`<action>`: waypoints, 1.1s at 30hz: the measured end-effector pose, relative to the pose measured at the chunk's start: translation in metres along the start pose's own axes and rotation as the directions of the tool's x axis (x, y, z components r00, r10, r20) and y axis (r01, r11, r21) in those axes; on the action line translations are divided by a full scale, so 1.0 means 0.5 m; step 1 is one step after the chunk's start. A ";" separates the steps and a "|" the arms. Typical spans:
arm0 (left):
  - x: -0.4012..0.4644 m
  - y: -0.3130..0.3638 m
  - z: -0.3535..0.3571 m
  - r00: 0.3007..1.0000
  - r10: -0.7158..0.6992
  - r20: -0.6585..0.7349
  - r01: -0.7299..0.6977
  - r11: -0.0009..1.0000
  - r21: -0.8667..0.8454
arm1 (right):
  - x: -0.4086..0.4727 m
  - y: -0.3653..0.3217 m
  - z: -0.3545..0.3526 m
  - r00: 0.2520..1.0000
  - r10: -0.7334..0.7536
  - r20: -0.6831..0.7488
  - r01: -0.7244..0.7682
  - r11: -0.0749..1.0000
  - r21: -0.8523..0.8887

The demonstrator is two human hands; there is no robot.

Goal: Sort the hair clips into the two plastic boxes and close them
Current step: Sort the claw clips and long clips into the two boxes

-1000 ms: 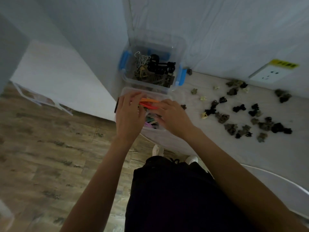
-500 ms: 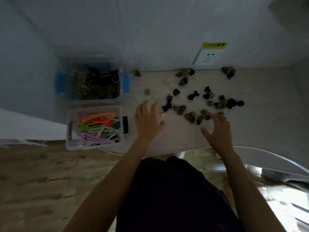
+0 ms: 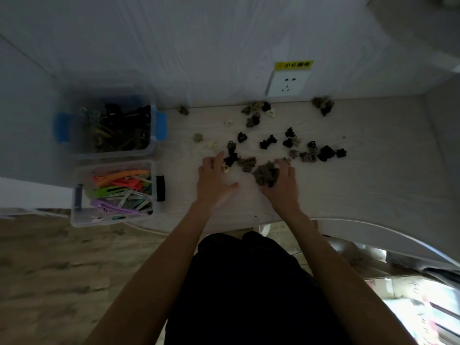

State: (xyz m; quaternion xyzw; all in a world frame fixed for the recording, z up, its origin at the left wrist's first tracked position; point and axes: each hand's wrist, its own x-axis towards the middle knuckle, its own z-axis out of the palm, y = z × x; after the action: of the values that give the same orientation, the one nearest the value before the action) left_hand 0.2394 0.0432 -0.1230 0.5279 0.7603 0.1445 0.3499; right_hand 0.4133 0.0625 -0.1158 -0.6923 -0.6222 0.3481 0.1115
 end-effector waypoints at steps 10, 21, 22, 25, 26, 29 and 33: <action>0.007 0.008 0.013 0.995 0.098 -0.018 -0.099 0.991 -0.095 | 0.005 -0.070 0.036 0.977 -0.168 0.135 0.179 0.981 -0.076; 0.013 0.003 0.013 0.982 0.169 0.088 -0.151 0.973 -0.176 | 0.011 -0.080 0.034 0.978 -0.155 0.138 0.151 0.988 0.044; 0.014 0.003 0.013 0.982 0.167 0.089 -0.145 0.966 -0.213 | 0.011 -0.078 0.031 0.979 -0.148 0.142 0.141 0.988 0.056; 0.007 0.002 0.006 0.984 0.159 0.081 -0.127 0.943 -0.309 | 0.004 -0.078 0.023 0.975 -0.166 0.146 0.159 0.986 0.057; 0.004 0.004 0.003 0.984 0.159 0.078 -0.124 0.933 -0.337 | 0.002 -0.079 0.018 0.975 -0.177 0.137 0.171 0.984 0.059; -0.009 0.014 -0.019 0.990 0.142 0.025 -0.116 0.888 -0.445 | -0.006 -0.099 0.000 0.968 -0.233 0.091 0.226 0.970 0.087; -0.025 0.019 -0.095 0.983 0.121 -0.139 -0.178 0.818 -0.547 | -0.011 -0.176 -0.017 0.944 -0.328 0.038 0.320 0.936 0.148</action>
State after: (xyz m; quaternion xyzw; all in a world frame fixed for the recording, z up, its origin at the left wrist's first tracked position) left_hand 0.2158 0.0426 -0.0787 0.4534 0.6574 0.4123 0.4385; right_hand 0.3497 0.0775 -0.0558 -0.5598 -0.7050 0.3888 0.1961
